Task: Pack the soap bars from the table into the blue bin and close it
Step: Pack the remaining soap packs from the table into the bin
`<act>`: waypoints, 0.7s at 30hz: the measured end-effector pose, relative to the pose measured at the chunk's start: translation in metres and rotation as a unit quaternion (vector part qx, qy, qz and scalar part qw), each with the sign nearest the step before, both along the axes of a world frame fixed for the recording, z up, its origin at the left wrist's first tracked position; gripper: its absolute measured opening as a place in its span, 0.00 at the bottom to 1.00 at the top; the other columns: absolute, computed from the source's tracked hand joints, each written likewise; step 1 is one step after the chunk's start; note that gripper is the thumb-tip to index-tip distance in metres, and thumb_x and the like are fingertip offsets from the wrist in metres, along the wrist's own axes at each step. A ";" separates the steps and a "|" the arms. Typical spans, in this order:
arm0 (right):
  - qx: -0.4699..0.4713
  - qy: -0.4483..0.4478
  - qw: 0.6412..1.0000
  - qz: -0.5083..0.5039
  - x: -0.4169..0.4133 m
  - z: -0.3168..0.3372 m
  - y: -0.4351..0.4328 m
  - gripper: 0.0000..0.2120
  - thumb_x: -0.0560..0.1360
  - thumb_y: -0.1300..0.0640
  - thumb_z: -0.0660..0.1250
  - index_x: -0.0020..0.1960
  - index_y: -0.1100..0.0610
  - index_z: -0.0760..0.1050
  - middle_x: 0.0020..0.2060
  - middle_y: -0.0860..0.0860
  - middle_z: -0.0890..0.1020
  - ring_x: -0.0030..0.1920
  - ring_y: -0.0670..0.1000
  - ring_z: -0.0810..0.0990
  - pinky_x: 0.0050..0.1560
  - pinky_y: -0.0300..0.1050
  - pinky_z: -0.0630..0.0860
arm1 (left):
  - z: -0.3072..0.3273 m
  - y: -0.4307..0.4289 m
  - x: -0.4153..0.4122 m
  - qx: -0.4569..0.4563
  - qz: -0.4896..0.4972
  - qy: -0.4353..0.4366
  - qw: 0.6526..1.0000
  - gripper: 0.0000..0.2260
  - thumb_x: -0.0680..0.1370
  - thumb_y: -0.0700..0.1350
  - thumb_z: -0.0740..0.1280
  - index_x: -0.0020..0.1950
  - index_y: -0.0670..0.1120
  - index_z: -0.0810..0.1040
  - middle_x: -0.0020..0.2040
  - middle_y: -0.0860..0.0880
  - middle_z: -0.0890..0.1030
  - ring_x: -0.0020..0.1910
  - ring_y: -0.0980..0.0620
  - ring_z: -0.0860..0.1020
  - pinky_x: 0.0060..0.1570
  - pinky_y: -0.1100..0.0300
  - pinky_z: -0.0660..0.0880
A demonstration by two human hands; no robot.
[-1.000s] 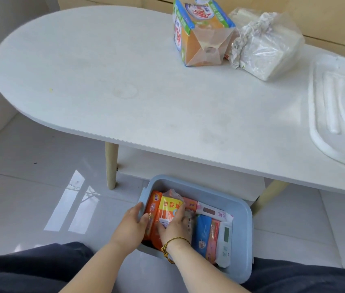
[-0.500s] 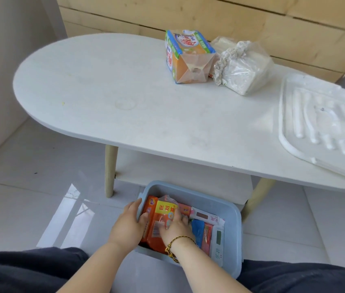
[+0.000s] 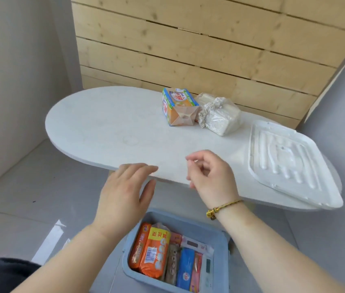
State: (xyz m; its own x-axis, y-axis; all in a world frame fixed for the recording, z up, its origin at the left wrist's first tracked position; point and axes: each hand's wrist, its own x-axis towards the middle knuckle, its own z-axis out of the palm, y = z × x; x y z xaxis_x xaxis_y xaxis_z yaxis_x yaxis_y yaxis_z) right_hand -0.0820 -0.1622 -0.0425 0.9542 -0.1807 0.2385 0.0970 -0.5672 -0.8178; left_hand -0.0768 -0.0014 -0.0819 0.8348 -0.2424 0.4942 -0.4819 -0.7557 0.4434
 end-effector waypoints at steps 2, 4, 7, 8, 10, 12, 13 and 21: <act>-0.034 0.014 0.999 -0.003 0.030 0.018 -0.009 0.06 0.73 0.59 0.65 0.46 0.50 0.74 0.34 0.46 0.77 0.35 0.47 0.74 0.45 0.41 0.71 | 0.001 0.013 0.016 0.054 0.042 0.020 0.997 0.22 0.73 0.52 0.54 0.57 0.41 0.78 0.54 0.39 0.81 0.54 0.37 0.79 0.54 0.43 0.74; -0.106 0.073 0.992 -0.010 0.063 0.028 -0.014 0.19 0.73 0.56 0.66 0.62 0.55 0.68 0.52 0.52 0.76 0.50 0.50 0.74 0.54 0.42 0.69 | -0.002 0.028 0.030 0.085 0.080 0.077 0.990 0.28 0.74 0.61 0.53 0.64 0.44 0.72 0.65 0.38 0.74 0.65 0.37 0.70 0.66 0.41 0.63; -0.186 0.103 0.977 -0.020 0.106 0.035 -0.015 0.31 0.71 0.52 0.68 0.70 0.54 0.59 0.66 0.55 0.66 0.66 0.56 0.66 0.64 0.44 0.65 | -0.016 0.037 0.042 0.097 0.116 0.125 0.981 0.43 0.66 0.72 0.29 0.71 0.53 0.61 0.74 0.47 0.61 0.74 0.45 0.54 0.72 0.48 0.42; -0.199 0.104 0.974 -0.028 0.118 0.036 -0.014 0.34 0.71 0.50 0.68 0.72 0.54 0.57 0.68 0.55 0.65 0.68 0.56 0.64 0.65 0.45 0.64 | -0.019 0.037 0.042 0.108 0.112 0.123 0.980 0.49 0.61 0.72 0.23 0.72 0.55 0.59 0.75 0.48 0.59 0.75 0.46 0.52 0.70 0.50 0.39; -0.210 0.122 0.969 -0.048 0.147 0.036 -0.008 0.39 0.69 0.47 0.69 0.73 0.52 0.53 0.69 0.55 0.62 0.69 0.57 0.62 0.67 0.46 0.63 | -0.022 0.034 0.043 0.118 0.109 0.133 0.978 0.51 0.57 0.71 0.19 0.72 0.58 0.57 0.75 0.50 0.58 0.75 0.47 0.50 0.68 0.49 0.35; -0.203 0.146 0.966 -0.073 0.175 0.034 -0.003 0.41 0.69 0.45 0.69 0.74 0.51 0.50 0.69 0.55 0.61 0.69 0.58 0.61 0.67 0.47 0.63 | -0.022 0.032 0.045 0.114 0.103 0.141 0.978 0.49 0.59 0.71 0.21 0.71 0.58 0.58 0.75 0.50 0.59 0.75 0.47 0.51 0.69 0.47 0.36; -0.202 0.155 0.963 -0.083 0.187 0.032 0.001 0.41 0.69 0.44 0.68 0.74 0.51 0.50 0.69 0.55 0.62 0.69 0.58 0.61 0.66 0.48 0.63 | -0.023 0.032 0.046 0.113 0.101 0.141 0.978 0.47 0.62 0.71 0.23 0.71 0.57 0.60 0.74 0.49 0.61 0.75 0.45 0.54 0.70 0.44 0.39; -0.277 0.135 0.939 -0.151 0.233 0.011 0.007 0.41 0.68 0.46 0.68 0.74 0.53 0.51 0.68 0.57 0.63 0.68 0.58 0.62 0.67 0.51 0.61 | -0.027 0.036 0.052 0.156 0.101 0.117 0.975 0.32 0.77 0.62 0.38 0.60 0.51 0.77 0.60 0.42 0.79 0.60 0.37 0.76 0.61 0.44 0.51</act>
